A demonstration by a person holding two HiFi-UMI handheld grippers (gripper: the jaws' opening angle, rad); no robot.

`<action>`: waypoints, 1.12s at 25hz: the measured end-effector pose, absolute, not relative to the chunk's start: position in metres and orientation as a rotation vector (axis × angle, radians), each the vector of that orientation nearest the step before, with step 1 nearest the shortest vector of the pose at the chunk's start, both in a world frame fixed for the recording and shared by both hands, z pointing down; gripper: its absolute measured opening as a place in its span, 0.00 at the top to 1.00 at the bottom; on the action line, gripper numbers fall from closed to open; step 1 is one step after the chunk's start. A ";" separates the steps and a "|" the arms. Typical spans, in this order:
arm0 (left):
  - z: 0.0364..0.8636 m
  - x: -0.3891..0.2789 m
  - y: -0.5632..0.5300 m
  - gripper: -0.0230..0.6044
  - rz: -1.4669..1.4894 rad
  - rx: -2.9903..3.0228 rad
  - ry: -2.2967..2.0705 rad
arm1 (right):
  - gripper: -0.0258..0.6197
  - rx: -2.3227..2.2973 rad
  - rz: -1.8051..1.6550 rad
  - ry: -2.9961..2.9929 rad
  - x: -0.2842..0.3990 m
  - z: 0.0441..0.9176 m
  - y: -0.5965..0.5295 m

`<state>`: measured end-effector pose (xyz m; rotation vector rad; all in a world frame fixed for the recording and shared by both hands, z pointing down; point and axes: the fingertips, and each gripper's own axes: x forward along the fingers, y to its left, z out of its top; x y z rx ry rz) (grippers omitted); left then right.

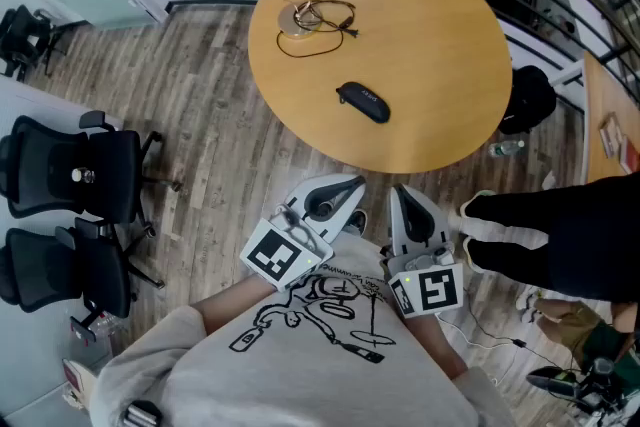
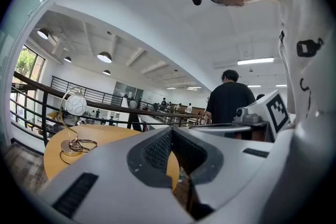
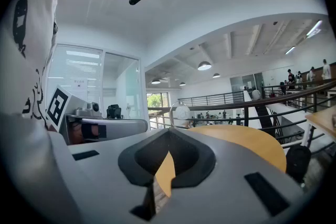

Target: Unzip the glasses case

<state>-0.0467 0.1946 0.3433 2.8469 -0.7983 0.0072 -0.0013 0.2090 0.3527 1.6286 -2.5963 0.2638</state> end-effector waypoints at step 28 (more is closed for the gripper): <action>0.369 0.032 0.190 0.95 0.126 2.764 -0.878 | 0.92 1.607 0.386 -2.632 0.083 0.375 0.209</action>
